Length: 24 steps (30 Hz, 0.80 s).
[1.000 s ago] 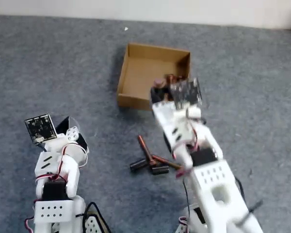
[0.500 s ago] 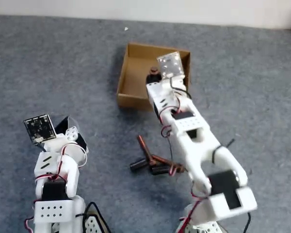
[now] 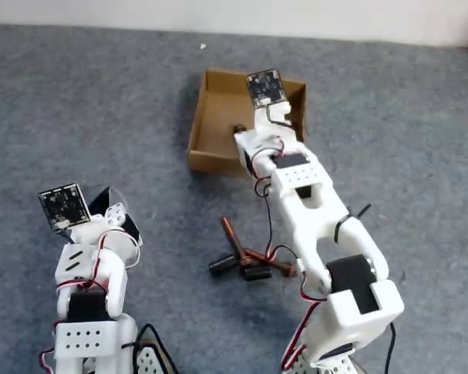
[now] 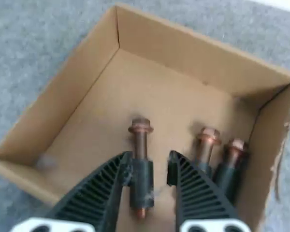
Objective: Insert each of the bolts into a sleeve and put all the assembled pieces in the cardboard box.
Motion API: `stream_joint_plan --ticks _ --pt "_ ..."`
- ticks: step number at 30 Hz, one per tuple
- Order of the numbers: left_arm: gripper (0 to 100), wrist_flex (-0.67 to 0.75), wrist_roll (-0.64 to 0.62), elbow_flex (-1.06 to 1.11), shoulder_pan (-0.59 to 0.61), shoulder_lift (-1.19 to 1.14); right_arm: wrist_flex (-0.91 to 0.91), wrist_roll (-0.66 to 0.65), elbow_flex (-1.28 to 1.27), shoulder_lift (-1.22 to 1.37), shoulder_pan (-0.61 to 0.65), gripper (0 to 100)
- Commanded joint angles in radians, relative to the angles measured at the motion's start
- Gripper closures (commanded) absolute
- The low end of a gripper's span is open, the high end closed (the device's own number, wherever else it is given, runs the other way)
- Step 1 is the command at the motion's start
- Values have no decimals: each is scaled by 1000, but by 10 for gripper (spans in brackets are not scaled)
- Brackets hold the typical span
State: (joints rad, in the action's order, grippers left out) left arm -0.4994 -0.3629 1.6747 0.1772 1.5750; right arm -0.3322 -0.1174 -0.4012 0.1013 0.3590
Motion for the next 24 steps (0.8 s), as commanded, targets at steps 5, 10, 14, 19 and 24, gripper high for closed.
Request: stream_joint_plan --ticks 5,10,14,19,24 --pt "994 29 9 22 77 8 -303 3 48 -252 18 892" --pt "994 29 9 22 82 10 -518 -141 -24 -366 77 892" --pt "994 29 9 10 142 10 -654 -259 -124 -432 174 892" --pt "993 31 9 5 196 10 -742 -404 -229 -481 315 892" --pt "993 31 9 5 196 10 -754 -493 -265 -479 415 889"
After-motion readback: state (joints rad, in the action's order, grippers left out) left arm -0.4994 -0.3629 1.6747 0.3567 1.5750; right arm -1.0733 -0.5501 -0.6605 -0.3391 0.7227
